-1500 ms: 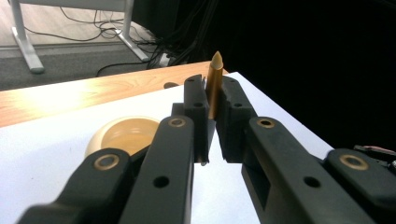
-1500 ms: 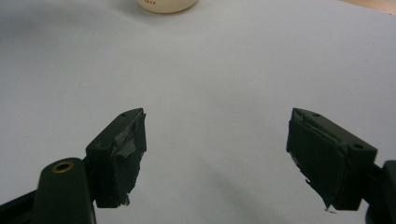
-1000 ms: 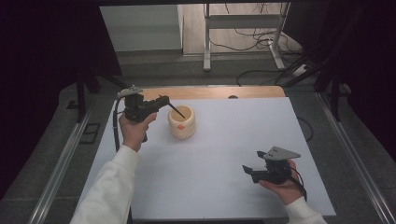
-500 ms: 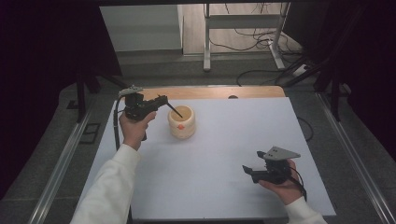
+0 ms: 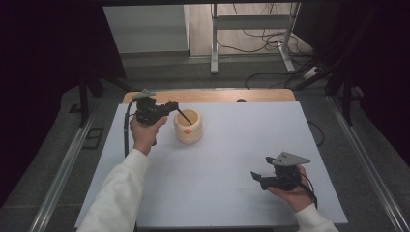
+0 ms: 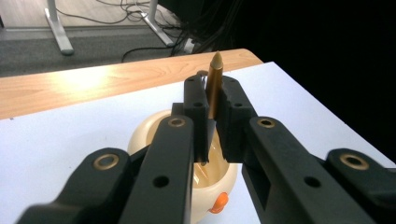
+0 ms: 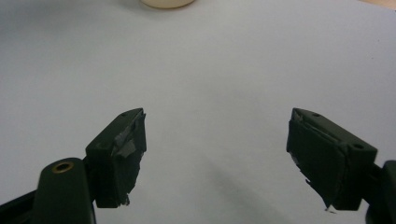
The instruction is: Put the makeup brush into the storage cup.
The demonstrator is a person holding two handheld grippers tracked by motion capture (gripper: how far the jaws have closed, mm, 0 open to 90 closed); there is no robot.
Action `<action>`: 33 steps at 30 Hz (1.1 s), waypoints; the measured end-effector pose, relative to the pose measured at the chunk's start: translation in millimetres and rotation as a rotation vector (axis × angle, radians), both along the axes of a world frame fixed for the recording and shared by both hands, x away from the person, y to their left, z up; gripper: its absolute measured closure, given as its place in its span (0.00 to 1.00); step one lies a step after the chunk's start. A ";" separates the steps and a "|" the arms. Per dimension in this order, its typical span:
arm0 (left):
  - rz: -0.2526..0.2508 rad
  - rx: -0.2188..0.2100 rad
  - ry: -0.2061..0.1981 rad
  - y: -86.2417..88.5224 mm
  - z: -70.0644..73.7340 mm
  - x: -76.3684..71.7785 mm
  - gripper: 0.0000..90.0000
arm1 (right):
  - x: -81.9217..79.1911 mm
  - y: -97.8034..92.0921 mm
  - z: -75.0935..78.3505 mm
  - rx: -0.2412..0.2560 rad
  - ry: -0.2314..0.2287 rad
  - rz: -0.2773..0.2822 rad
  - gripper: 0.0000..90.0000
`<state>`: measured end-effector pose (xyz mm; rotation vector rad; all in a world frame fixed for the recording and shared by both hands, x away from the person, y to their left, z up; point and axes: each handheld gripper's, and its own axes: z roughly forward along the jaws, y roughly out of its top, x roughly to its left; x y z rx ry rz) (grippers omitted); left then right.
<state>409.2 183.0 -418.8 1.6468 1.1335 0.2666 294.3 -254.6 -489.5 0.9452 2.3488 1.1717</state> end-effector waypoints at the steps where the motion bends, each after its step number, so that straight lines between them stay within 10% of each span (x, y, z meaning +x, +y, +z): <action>1: 0.000 0.000 0.000 0.0 0.0 0.0 0.93 | 0.0 0.0 0.0 0.000 0.000 0.000 0.22; 21: -0.025 0.048 0.040 -14.9 -19.4 7.4 0.92 | 0.1 0.0 -0.4 -0.004 0.002 0.002 0.22; 23: -0.036 0.047 0.037 -14.8 -21.5 8.6 0.81 | 0.1 0.1 -0.4 -0.004 0.002 0.002 0.22; 25: -0.020 0.068 0.039 -15.8 -22.6 9.2 0.40 | -0.1 0.1 -0.3 -0.004 0.002 0.003 0.22; 27: -0.002 0.100 0.045 -15.8 -22.3 7.9 0.27 | -0.1 0.0 -0.1 -0.004 0.002 0.003 0.22; 33: 0.007 0.074 0.049 -7.4 -20.3 -1.3 0.16 | 0.0 0.1 -0.2 -0.002 0.000 0.003 0.21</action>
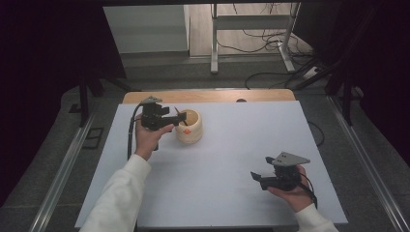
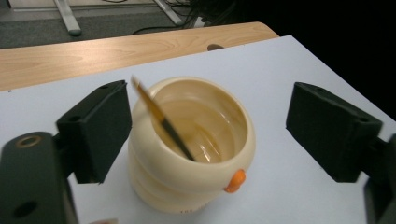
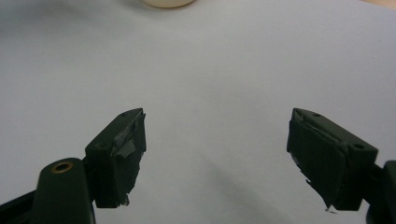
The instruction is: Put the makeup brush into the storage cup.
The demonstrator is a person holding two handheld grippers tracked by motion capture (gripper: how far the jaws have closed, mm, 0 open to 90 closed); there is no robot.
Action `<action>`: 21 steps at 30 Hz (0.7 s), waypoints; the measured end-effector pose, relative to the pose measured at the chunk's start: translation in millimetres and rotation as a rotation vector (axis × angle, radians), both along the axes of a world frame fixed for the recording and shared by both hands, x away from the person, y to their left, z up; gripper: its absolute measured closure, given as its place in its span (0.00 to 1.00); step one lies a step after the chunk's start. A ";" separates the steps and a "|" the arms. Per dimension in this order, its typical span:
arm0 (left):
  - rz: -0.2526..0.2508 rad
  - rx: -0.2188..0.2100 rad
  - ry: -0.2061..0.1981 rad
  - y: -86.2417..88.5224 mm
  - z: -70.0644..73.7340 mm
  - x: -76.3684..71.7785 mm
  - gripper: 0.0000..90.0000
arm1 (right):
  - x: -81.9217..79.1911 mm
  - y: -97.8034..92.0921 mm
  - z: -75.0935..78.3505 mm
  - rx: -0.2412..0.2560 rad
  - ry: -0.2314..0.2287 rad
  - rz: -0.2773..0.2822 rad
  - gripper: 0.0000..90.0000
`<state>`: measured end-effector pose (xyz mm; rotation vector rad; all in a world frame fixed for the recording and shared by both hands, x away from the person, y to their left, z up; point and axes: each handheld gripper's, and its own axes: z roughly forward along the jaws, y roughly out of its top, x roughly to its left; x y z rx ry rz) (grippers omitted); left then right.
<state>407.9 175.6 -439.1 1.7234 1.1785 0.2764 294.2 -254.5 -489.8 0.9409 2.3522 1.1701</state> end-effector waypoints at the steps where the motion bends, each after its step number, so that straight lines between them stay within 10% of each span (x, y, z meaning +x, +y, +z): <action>1: 0.001 -0.006 -0.005 2.8 0.0 -3.8 0.15 | 0.0 0.1 0.1 0.001 0.000 0.001 0.21; 21: -0.065 0.046 -0.030 19.1 -9.5 -54.5 0.17 | 3.9 -1.3 0.5 0.013 0.013 -0.007 0.18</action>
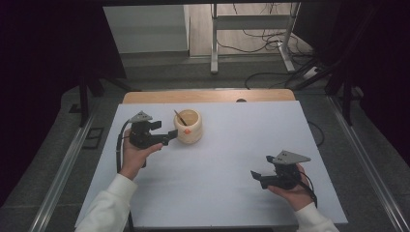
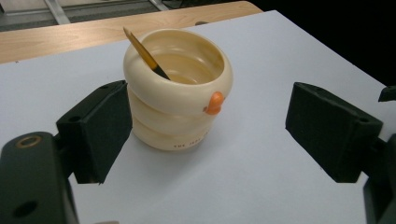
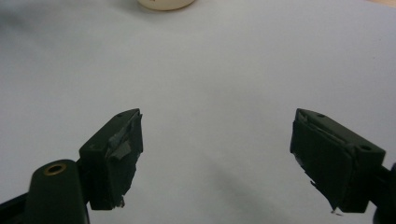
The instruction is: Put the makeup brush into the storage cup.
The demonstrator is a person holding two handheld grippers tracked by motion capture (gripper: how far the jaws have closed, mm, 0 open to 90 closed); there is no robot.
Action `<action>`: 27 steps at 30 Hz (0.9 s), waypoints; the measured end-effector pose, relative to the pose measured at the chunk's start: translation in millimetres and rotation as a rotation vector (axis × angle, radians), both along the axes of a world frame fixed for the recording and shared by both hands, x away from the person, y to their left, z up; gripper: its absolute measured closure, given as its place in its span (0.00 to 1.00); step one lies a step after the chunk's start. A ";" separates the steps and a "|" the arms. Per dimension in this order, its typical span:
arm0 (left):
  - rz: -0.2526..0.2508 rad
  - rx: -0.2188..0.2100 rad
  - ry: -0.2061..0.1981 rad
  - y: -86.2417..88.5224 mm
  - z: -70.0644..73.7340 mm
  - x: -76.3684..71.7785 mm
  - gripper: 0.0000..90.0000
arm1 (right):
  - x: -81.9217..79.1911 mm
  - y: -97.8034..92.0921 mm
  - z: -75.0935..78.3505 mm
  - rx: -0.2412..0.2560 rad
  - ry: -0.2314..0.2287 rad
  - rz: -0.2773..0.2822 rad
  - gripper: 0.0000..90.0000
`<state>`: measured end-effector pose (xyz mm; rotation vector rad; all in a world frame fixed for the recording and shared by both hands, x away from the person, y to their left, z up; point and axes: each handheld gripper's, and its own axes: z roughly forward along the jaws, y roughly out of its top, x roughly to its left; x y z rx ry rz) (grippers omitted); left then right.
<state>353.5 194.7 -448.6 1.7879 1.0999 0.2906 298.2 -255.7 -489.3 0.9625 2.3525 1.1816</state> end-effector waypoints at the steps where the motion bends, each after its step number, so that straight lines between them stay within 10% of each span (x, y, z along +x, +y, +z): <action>1: 0.002 -0.005 -0.001 0.1 -1.1 -0.9 0.17 | 0.0 0.0 0.0 0.000 0.000 0.000 0.18; 27: 0.019 0.039 0.032 19.9 -34.6 -42.4 0.18 | -4.9 -5.6 0.2 -0.003 0.000 -0.017 0.18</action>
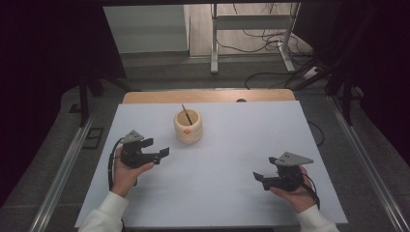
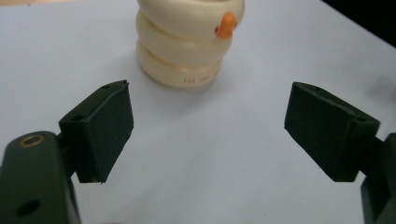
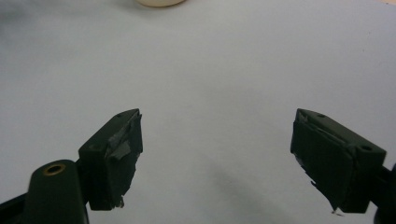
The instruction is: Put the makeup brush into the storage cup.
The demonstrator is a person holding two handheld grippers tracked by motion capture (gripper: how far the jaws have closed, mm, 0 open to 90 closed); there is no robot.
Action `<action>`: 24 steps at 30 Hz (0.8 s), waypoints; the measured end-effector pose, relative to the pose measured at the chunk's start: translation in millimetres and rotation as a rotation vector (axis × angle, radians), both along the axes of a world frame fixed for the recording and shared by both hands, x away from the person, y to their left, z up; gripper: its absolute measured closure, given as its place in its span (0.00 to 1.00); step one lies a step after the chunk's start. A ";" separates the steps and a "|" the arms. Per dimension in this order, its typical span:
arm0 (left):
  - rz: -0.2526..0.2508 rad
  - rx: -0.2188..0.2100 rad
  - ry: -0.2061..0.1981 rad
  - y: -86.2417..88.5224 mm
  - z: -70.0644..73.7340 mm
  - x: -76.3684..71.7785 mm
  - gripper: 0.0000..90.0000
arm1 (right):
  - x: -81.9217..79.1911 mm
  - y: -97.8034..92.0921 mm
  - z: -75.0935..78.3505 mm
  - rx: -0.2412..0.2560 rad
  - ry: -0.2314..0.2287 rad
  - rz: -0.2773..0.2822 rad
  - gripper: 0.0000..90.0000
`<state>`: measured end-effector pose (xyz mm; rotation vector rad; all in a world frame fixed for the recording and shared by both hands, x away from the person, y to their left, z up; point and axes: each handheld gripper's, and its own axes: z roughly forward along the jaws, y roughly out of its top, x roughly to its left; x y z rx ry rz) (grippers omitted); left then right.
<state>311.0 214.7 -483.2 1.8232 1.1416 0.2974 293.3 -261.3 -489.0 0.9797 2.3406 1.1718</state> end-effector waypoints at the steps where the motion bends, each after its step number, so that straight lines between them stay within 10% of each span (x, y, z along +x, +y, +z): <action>1: 0.000 0.010 0.003 0.9 -2.1 -3.0 0.18 | 0.0 -0.1 0.0 0.000 0.000 0.000 0.18; 24: 0.007 0.098 0.043 19.1 -31.3 -47.8 0.17 | 0.7 -8.0 -2.3 -0.008 0.004 -0.014 0.18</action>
